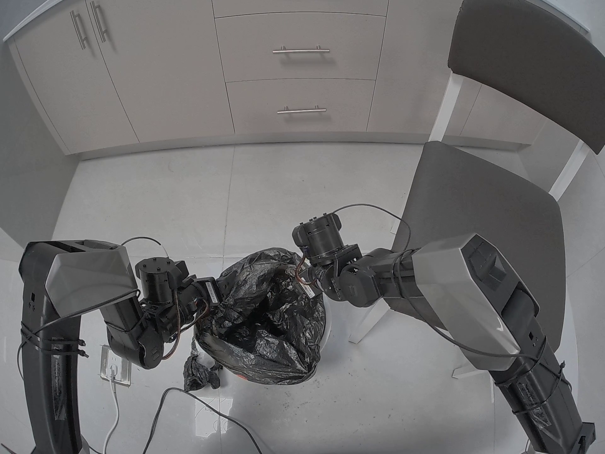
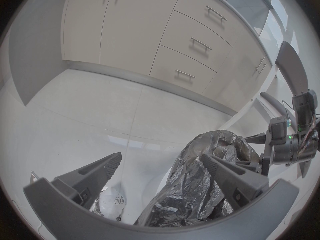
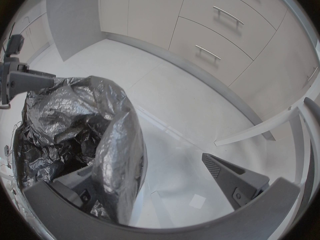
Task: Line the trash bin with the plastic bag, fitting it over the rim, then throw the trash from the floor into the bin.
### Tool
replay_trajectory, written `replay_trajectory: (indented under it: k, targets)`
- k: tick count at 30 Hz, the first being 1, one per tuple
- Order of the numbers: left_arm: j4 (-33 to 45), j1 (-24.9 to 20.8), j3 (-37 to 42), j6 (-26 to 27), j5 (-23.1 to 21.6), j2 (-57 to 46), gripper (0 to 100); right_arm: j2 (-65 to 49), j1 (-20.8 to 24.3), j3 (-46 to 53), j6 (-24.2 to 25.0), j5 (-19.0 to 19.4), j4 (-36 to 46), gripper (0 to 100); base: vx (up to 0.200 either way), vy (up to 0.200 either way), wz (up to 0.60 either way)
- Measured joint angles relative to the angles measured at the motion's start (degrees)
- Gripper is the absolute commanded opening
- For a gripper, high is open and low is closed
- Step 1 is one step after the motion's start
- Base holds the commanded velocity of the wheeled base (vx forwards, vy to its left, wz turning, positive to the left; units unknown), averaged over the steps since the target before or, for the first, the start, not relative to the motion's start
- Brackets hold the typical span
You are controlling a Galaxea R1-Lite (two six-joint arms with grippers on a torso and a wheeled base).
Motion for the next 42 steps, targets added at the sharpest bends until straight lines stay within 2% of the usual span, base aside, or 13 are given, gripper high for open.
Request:
replay_trajectory:
  k: [18, 30, 42]
  targets:
    - [0.87, 0.51, -3.02, 0.06, 1.63, 2.6, 100, -0.22, -2.93, 0.0, 0.2, 0.09, -0.02, 100, 0.0, 0.0, 0.0]
    - [3.13, 0.51, -5.25, 0.12, 2.08, 2.82, 100, -1.23, -2.04, 0.02, 0.22, -1.07, -0.06, 100, 0.0, 0.0, 0.0]
    - [6.45, 0.63, -10.02, 0.11, 2.94, 3.04, 100, -1.54, -3.34, 0.0, 0.11, -2.08, -0.79, 100, 0.0, 0.0, 0.0]
